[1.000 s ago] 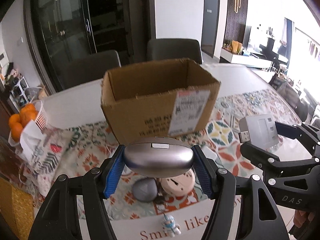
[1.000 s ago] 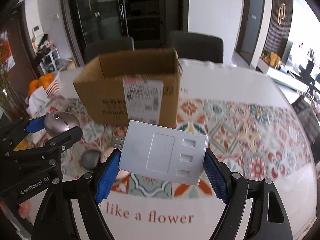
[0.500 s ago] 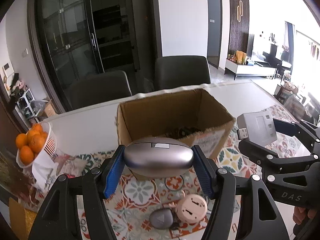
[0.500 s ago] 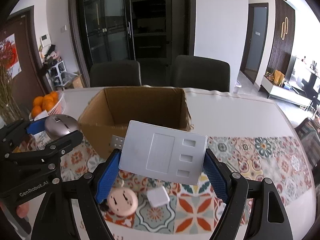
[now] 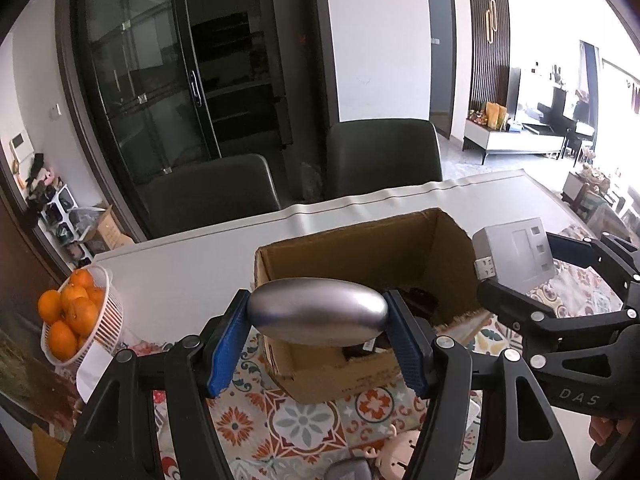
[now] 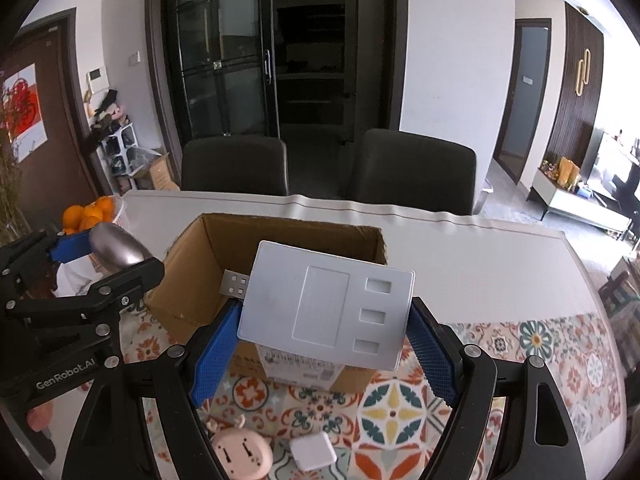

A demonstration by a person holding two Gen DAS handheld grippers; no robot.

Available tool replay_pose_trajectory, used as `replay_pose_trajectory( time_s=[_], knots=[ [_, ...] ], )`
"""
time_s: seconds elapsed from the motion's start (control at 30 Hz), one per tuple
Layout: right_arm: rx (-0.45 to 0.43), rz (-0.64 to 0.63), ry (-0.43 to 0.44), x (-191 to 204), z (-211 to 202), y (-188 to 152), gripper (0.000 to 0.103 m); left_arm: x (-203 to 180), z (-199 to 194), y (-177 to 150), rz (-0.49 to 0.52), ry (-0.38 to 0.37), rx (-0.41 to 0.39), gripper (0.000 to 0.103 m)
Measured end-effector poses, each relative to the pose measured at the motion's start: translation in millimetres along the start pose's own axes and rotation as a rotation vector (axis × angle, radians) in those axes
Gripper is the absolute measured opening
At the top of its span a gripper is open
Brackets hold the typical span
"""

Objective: Organize rigid objects
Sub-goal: 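Carry both held items over the box and release them inside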

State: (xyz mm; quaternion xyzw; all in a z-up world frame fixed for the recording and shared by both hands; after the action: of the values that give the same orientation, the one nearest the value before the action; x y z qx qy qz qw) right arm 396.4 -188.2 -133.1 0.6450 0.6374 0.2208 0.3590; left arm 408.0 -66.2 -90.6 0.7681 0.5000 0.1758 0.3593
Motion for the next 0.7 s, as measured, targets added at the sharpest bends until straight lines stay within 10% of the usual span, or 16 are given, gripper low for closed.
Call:
replay_pose_trajectory(
  time_s=[0.7],
  knots=[
    [0.135,-0.075,0.03,22.8,65.7,-1.0,0.081,30.8,65.0,-14.8,-0.05,-0.006,0.177,0.066]
  ],
)
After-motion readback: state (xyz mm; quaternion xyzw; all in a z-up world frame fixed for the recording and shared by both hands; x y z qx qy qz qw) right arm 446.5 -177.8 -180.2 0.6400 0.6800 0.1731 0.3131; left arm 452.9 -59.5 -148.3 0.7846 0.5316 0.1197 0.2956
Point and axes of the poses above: each gripper's, at about its wrist camera, not at the fingertips, and z roughly the way its jaws point, x to its left, y to its top, the point moved 9 cm from there along z, roughly the way its jaws point, and after that the axes turned 15 degrees about -y, right-handed, at the moved point
